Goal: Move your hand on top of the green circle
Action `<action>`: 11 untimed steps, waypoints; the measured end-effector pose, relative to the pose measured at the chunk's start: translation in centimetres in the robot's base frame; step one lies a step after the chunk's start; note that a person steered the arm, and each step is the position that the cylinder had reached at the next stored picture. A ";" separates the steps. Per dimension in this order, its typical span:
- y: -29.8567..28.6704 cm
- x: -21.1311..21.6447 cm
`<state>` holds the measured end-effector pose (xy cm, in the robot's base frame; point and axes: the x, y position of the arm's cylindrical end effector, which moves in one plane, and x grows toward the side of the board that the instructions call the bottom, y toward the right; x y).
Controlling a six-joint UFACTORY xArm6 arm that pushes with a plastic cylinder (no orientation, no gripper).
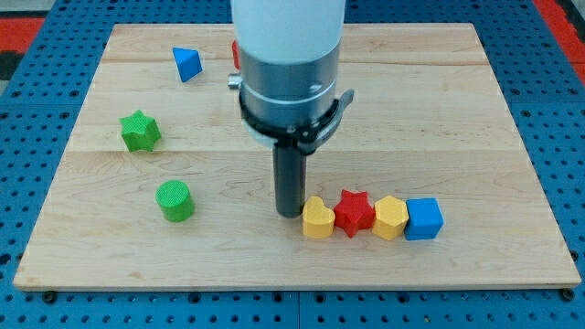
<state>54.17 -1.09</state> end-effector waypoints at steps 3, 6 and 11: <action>-0.1 1.2; -13.4 1.0; -10.7 -11.8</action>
